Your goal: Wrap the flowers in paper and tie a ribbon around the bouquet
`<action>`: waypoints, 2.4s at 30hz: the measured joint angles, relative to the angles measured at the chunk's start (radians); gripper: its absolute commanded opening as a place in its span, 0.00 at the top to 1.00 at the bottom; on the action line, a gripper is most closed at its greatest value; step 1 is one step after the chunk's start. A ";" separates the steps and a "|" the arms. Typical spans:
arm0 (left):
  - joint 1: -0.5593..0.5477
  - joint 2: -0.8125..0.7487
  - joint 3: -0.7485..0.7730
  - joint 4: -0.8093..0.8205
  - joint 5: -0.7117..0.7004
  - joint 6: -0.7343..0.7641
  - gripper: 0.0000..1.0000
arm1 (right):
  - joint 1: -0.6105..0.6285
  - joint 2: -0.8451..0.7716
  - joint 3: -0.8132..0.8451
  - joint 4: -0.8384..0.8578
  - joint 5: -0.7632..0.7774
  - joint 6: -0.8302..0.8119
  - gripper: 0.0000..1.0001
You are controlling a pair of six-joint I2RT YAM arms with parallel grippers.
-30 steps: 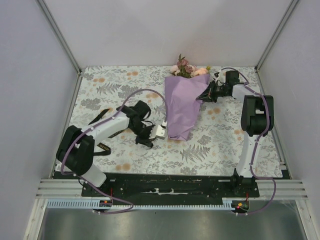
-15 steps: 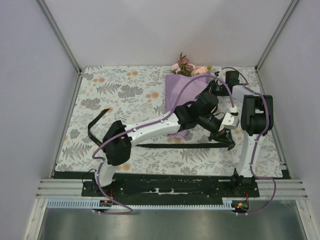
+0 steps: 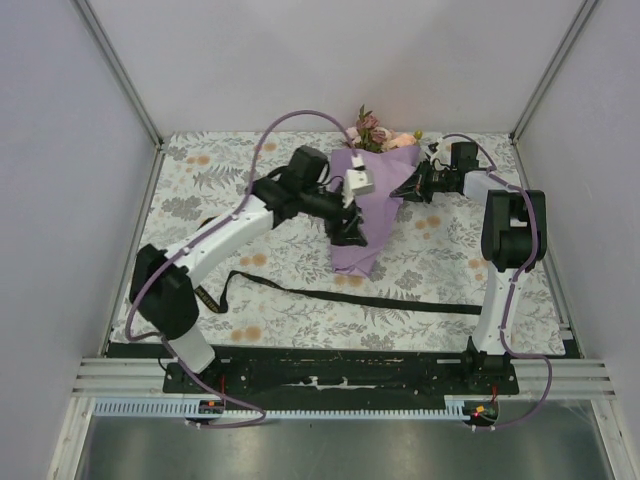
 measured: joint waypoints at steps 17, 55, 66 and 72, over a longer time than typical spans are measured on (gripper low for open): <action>0.943 0.105 -0.201 -0.159 -0.595 0.188 0.30 | 0.005 0.000 -0.058 0.010 -0.011 -0.001 1.00; 0.675 -0.049 -0.227 -0.106 -0.225 0.167 0.35 | 0.116 -0.011 -0.103 -0.065 0.089 -0.026 0.97; 0.455 -0.173 -0.557 -0.313 -0.208 0.576 0.32 | 0.109 0.000 -0.108 0.030 -0.057 0.117 1.00; 0.389 -0.161 -0.652 -0.253 -0.225 0.594 0.42 | 0.109 -0.022 -0.174 0.127 -0.124 0.238 1.00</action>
